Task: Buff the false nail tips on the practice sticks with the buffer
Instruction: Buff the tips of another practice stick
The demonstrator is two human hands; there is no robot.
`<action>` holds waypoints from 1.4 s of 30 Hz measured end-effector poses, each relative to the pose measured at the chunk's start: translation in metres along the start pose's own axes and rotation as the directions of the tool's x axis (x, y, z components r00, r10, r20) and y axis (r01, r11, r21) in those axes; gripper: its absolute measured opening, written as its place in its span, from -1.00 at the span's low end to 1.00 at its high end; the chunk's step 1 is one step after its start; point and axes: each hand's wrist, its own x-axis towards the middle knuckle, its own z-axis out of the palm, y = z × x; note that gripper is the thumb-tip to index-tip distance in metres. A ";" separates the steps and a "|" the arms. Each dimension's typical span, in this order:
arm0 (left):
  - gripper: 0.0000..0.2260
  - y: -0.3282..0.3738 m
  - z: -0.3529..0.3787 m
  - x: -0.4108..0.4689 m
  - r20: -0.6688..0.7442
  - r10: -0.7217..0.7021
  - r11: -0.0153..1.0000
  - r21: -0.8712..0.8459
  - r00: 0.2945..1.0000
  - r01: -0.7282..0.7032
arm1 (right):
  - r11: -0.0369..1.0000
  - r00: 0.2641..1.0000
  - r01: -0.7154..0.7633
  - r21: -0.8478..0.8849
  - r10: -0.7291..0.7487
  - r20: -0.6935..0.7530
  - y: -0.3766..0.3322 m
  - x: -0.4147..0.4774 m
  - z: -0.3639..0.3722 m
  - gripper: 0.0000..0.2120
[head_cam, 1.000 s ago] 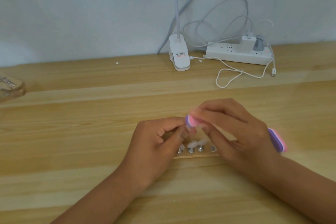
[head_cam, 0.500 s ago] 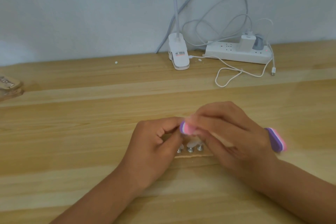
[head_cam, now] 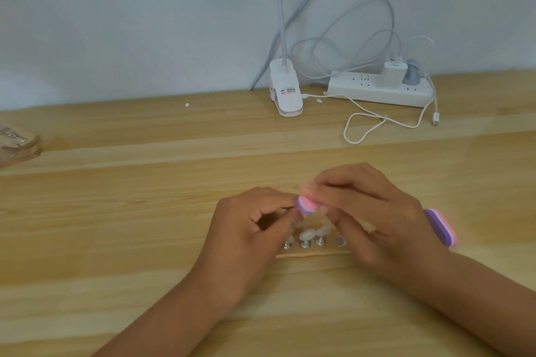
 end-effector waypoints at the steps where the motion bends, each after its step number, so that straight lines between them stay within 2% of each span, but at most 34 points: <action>1: -0.86 0.000 0.000 0.000 0.002 -0.003 1.000 -0.008 1.000 0.003 | 0.999 0.999 0.035 0.019 -0.036 0.030 -0.003 -0.002 0.001 -0.60; 4: -0.82 0.000 -0.001 0.001 -0.009 0.000 1.000 -0.013 1.000 0.000 | 0.995 0.991 0.101 0.020 -0.102 0.088 -0.006 -0.003 0.001 -0.57; 8: -0.91 0.000 0.000 0.002 -0.037 0.028 1.000 0.001 0.999 -0.028 | 1.000 1.000 -0.019 -0.011 0.019 0.006 0.000 0.002 0.000 -0.61; 12: -0.83 0.002 0.000 0.001 -0.027 0.091 0.996 0.003 0.995 -0.091 | 0.994 0.993 0.093 0.059 -0.096 0.063 -0.007 -0.001 0.002 -0.61; 16: -0.93 0.000 0.001 0.002 -0.050 0.048 0.999 -0.004 0.998 -0.048 | 1.000 1.000 0.007 0.022 -0.007 0.021 0.006 0.004 -0.003 -0.65; 20: -0.89 0.001 -0.001 0.002 -0.019 0.078 0.997 -0.007 0.997 -0.078 | 0.991 0.989 0.120 0.067 -0.125 0.084 -0.004 -0.002 0.001 -0.58; 24: -0.92 -0.002 0.000 0.002 -0.030 0.046 0.999 0.024 0.999 -0.045 | 1.000 1.000 -0.008 0.017 0.007 0.031 0.007 0.003 -0.006 -0.66; 29: -0.89 0.000 -0.001 0.001 0.003 0.094 0.995 0.016 0.996 -0.094 | 0.988 0.985 0.141 0.058 -0.146 0.088 -0.004 -0.001 -0.002 -0.69; 32: -0.92 0.000 -0.001 0.002 -0.013 0.037 0.999 -0.014 0.999 -0.037 | 0.998 0.995 0.045 -0.031 -0.042 0.091 0.004 0.002 -0.007 -0.64; 34: -0.91 0.000 -0.001 0.002 -0.001 0.053 0.999 0.006 0.999 -0.053 | 0.999 0.996 -0.014 0.043 0.010 0.093 0.000 0.000 -0.006 -0.73; 36: -0.91 0.001 -0.001 0.002 0.012 0.095 0.995 0.033 0.995 -0.095 | 0.997 0.993 0.046 0.069 -0.054 0.109 -0.008 0.000 -0.004 -0.74; 38: -0.90 0.000 -0.001 0.001 -0.001 0.085 0.996 0.039 0.996 -0.085 | 0.996 0.994 0.090 -0.020 -0.088 0.061 -0.002 0.001 -0.004 -0.76; 39: -0.90 -0.001 -0.001 0.001 -0.009 0.068 0.997 0.033 0.998 -0.068 | 0.998 0.999 0.047 -0.035 -0.046 0.024 0.001 0.002 -0.005 -0.74; 40: -0.89 -0.001 -0.001 0.001 -0.012 0.060 0.998 0.028 0.998 -0.060 | 1.000 1.000 0.009 -0.026 -0.008 0.007 0.003 0.003 -0.005 -0.70; 42: -0.87 0.000 -0.001 0.001 -0.007 0.084 0.996 0.031 0.996 -0.083 | 0.999 0.999 0.046 0.009 -0.046 0.002 -0.003 0.002 0.000 -0.65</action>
